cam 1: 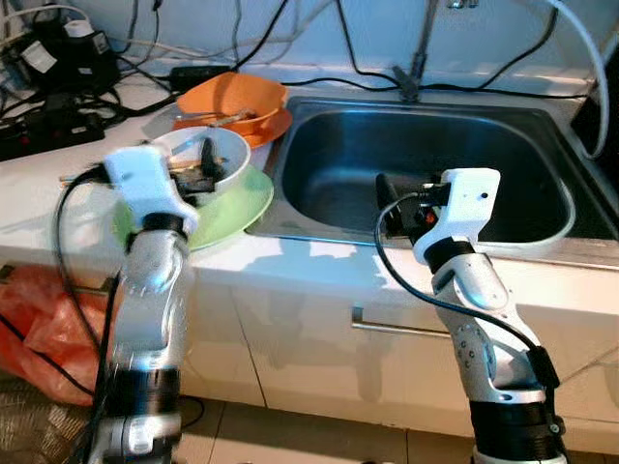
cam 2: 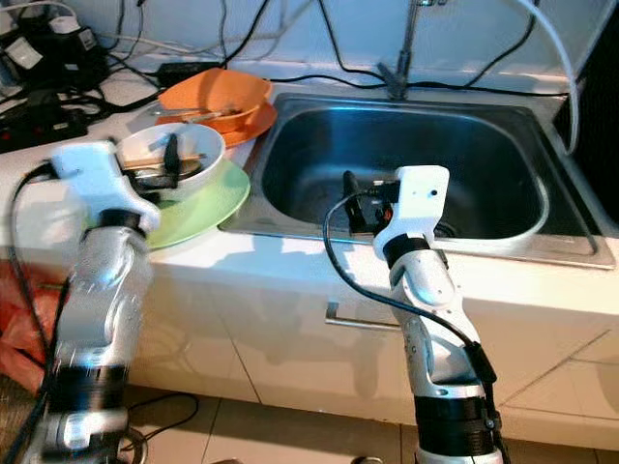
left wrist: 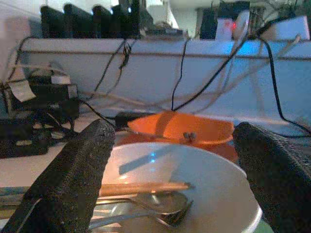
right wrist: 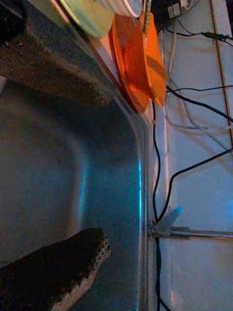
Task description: Kitchen organization
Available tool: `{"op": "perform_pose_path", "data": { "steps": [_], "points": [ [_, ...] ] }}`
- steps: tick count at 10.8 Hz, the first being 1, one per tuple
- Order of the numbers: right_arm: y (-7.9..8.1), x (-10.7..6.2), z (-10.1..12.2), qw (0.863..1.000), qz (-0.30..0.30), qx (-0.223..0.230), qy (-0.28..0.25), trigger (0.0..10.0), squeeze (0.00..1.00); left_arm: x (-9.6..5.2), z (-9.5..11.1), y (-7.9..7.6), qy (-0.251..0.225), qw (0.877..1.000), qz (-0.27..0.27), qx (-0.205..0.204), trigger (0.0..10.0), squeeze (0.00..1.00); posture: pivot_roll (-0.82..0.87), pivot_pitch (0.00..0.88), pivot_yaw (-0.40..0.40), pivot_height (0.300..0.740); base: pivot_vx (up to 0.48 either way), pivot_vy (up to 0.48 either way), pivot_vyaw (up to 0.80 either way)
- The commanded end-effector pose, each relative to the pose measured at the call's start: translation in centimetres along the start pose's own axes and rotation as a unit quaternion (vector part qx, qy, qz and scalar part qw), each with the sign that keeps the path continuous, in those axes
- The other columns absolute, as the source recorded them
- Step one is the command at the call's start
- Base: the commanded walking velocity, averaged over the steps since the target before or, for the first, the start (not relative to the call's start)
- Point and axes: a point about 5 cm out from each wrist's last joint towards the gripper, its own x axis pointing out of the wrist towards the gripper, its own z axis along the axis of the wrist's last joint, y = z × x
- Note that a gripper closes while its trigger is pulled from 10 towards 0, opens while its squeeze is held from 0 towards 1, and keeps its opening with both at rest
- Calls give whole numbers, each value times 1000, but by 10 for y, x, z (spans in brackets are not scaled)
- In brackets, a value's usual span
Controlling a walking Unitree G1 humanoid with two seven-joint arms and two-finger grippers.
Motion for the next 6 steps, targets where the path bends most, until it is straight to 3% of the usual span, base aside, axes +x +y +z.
{"op": "perform_pose_path", "data": {
  "steps": [1,2,4,6],
  "points": [
    [1,2,2,1000,0,6,4,10000,0,-3,8,6,-16,1000,15,0,10000,0,57,63,56,740,0,0,0],
    [0,3,0,1000,-15,-19,5,10000,0,-7,12,9,-22,1000,16,5,10000,0,64,65,51,740,0,0,0],
    [16,-3,-10,994,97,0,51,10000,0,-18,13,14,-6,999,40,4,10000,0,70,68,53,740,0,0,0],
    [15,-7,-18,989,123,-12,76,10000,0,-32,4,19,25,998,55,3,10000,0,75,74,55,740,0,0,0]
  ]
}}
